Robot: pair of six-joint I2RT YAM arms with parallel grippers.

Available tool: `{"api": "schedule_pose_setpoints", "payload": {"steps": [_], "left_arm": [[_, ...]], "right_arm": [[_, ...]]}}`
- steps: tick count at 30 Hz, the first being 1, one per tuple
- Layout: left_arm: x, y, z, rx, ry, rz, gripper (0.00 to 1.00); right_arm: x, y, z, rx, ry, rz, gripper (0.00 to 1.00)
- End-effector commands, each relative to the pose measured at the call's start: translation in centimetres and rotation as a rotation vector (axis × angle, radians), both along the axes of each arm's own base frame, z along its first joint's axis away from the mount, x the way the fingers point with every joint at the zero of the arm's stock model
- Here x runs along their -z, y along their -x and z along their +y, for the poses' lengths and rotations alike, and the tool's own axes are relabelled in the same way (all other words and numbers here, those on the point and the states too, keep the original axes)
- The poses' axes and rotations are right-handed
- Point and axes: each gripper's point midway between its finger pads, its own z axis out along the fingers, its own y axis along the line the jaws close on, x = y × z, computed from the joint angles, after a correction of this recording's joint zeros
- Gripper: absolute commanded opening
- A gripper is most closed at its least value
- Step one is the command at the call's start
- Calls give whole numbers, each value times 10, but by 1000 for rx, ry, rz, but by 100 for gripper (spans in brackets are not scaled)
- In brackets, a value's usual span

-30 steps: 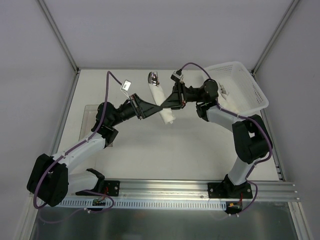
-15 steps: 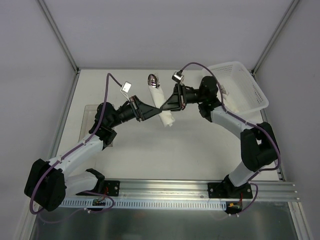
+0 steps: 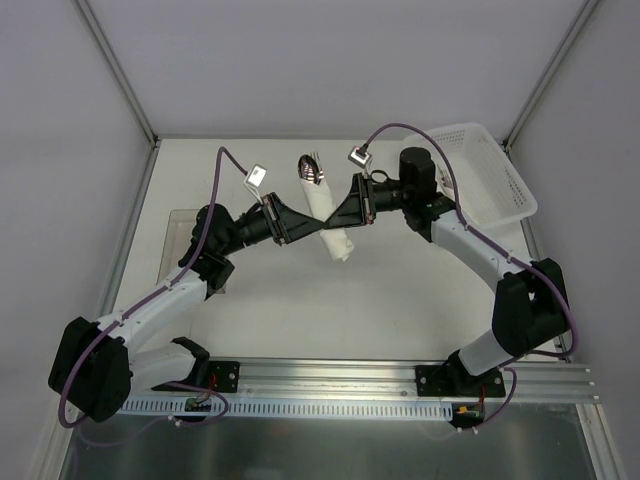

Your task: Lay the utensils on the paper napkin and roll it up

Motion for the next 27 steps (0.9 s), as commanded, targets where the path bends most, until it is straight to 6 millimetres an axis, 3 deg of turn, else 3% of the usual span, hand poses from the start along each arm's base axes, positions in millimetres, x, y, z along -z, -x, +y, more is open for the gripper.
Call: {"api": "schedule_pose_setpoints", "payload": {"steps": [1,6,11,16,17,21,27], "left_arm": [[-70,8,1,19,136,-193,25],[-67,6,-1,26,134,-175,22],[-66,4,0,12,148,-170,2],[-59,-1,1,-16,147,-165,0],[-57,-3,1,-15,143,-161,0],[-56,-4,-1,-4,157,-167,0],[-58,-3,-5,15,177,-174,0]], "right_arm": [[-11,8,-1,-26,-13,-63,0],[-12,10,0,-37,-17,-66,0],[-12,15,1,-66,-23,-72,1],[-16,17,-2,-77,-30,-75,16],[-17,15,-4,-74,-31,-76,25],[-21,10,-10,-58,-34,-77,40],[-21,-1,-12,-24,-28,-62,40]]}}
